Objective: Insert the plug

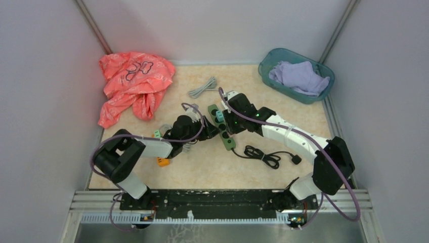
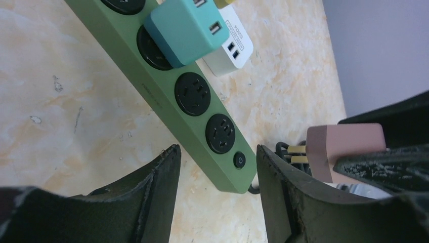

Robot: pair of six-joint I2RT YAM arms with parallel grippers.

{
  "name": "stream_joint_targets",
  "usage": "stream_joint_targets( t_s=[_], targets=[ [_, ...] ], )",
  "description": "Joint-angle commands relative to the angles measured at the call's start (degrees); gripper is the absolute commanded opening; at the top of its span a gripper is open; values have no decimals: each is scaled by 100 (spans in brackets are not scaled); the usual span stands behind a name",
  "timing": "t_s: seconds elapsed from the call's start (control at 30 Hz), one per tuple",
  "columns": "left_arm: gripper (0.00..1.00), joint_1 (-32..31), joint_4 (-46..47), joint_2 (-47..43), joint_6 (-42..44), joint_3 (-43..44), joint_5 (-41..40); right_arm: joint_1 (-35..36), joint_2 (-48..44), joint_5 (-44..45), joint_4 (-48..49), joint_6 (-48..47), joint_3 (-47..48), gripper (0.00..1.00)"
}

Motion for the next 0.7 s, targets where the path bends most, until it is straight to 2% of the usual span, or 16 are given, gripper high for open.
stream_joint_targets(
  t_s=[0.0, 0.2, 0.67],
  targets=[
    [60, 250, -134, 484, -831, 352, 730, 28, 126, 238, 449, -79, 42, 0],
    [55, 355, -18, 991, -1083, 620, 1138, 29, 349, 313, 589, -88, 45, 0],
    [43, 425, 4, 1481, -1268, 748, 1066, 66, 831, 594, 706, -82, 236, 0]
  ],
)
